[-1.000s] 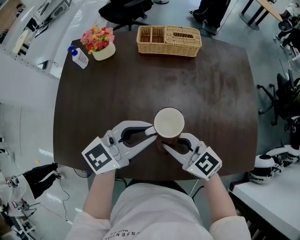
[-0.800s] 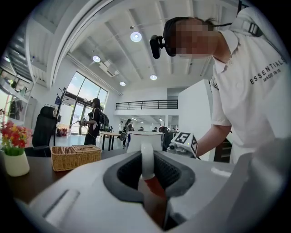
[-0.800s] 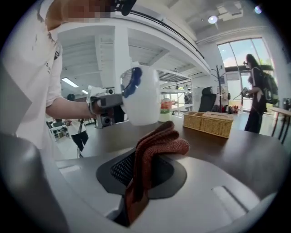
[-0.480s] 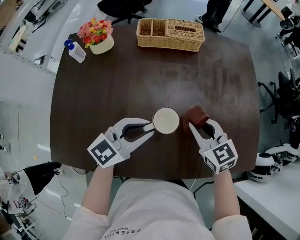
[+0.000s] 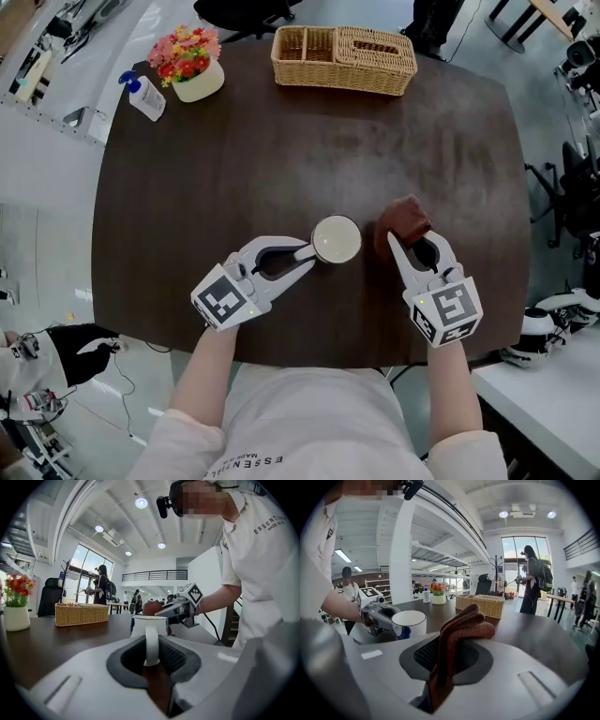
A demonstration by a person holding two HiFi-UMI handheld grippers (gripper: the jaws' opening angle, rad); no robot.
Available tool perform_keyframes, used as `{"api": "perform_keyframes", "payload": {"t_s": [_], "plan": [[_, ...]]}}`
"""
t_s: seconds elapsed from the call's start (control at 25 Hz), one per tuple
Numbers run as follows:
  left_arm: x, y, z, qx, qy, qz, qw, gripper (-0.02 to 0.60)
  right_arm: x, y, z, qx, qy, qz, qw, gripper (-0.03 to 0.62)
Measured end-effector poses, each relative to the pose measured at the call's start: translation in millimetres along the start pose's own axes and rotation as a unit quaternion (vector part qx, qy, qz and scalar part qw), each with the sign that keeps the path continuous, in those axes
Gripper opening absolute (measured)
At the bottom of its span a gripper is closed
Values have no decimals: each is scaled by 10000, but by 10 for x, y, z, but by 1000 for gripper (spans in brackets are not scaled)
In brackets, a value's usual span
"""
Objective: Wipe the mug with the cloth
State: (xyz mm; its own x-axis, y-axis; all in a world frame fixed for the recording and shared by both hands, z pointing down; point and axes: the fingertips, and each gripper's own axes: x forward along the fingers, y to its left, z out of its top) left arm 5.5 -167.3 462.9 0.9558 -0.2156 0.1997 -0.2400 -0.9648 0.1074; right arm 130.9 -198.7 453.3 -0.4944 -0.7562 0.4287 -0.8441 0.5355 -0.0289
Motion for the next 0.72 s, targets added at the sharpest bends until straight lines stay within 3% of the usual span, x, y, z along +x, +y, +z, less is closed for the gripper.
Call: {"api": "perform_keyframes", "payload": {"t_s": [0.32,0.48,0.72], "plan": [[3,-15,-203,207,44,-115,9997,66,16,-47,-62,-3,-53,-194,9998,81],[-5,21,-230,-28,171,-290,9994,67,62,14,-108,60,26,-139,9999,81],[-9,-38,-280,-2,459,-249,9986,82,65,118,-47,134,90,-50,9999,81]]}}
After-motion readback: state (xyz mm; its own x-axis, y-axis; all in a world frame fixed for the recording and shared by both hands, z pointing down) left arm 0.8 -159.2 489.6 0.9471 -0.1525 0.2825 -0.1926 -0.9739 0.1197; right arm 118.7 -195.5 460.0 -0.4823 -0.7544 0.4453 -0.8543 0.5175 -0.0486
